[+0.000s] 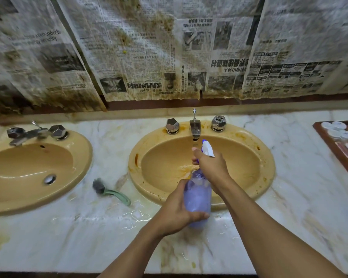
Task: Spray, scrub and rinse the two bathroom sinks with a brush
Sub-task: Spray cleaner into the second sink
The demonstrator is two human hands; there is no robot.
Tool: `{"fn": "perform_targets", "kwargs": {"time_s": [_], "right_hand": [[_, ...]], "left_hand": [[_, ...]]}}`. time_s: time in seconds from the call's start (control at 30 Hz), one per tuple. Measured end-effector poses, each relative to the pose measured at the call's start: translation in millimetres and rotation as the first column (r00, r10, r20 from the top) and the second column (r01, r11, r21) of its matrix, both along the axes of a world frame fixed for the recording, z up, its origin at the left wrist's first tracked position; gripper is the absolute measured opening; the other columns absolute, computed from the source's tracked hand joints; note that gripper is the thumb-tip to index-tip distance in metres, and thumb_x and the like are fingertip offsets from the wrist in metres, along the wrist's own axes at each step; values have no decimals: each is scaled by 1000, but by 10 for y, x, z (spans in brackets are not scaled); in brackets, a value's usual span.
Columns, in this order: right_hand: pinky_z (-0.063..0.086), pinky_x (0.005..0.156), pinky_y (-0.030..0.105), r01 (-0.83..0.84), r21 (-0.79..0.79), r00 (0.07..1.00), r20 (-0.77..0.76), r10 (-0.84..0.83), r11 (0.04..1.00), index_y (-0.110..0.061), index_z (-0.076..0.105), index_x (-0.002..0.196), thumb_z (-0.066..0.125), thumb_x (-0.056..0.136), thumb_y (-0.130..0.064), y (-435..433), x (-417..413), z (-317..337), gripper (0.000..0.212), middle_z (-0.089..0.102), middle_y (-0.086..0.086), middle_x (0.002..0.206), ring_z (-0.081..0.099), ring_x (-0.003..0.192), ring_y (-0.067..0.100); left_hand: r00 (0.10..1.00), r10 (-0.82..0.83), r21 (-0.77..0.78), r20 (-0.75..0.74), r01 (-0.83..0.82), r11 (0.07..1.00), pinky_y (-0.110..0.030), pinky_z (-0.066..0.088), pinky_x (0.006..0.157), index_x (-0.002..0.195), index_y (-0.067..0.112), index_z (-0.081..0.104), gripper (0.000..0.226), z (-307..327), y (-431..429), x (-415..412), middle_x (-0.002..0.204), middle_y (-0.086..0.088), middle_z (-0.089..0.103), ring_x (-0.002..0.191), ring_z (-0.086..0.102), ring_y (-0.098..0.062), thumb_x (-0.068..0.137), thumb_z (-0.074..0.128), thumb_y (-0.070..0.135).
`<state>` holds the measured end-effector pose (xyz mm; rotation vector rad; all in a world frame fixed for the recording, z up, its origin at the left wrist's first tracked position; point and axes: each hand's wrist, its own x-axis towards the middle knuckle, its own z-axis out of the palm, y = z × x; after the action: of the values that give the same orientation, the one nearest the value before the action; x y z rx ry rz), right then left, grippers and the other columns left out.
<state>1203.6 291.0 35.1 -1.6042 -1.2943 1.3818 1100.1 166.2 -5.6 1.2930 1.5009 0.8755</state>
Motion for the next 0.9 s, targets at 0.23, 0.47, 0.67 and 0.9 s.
{"fn": "perform_targets", "kwargs": {"time_s": [0.23,0.47,0.67,0.9], "right_hand": [[63,74,46,119,-70,992,50,-116,990,-6,71,72,58,89,-28,-6,-85,115,30,72,7,64,70,65,29],[60,82,48,28,-50,1000,-7,-28,998,-16,69,76,65,87,-40,-36,-143,147,27,76,8,81,72,86,31],[61,73,43,104,-87,994,38,-101,991,-6,68,72,54,87,-24,-69,-187,164,27,73,11,67,66,55,24],[57,72,38,92,-67,995,42,-89,994,-8,71,81,59,89,-33,-104,-263,116,28,75,10,80,72,80,30]], "left_hand": [[999,-24,-22,-23,24,999,-38,57,95,132,35,48,77,74,37,-102,123,14,65,111,65,-9,69,92,38],[1000,-14,-23,9,14,1000,-40,57,94,126,32,49,68,97,3,-149,118,14,66,108,66,-9,72,91,30],[999,-38,-31,9,38,999,-37,57,93,123,34,51,64,123,-31,-204,117,15,65,108,65,-8,73,91,30],[999,-52,-35,2,52,998,-32,56,93,127,35,49,70,134,-66,-296,117,16,64,109,64,-8,71,91,36]]}}
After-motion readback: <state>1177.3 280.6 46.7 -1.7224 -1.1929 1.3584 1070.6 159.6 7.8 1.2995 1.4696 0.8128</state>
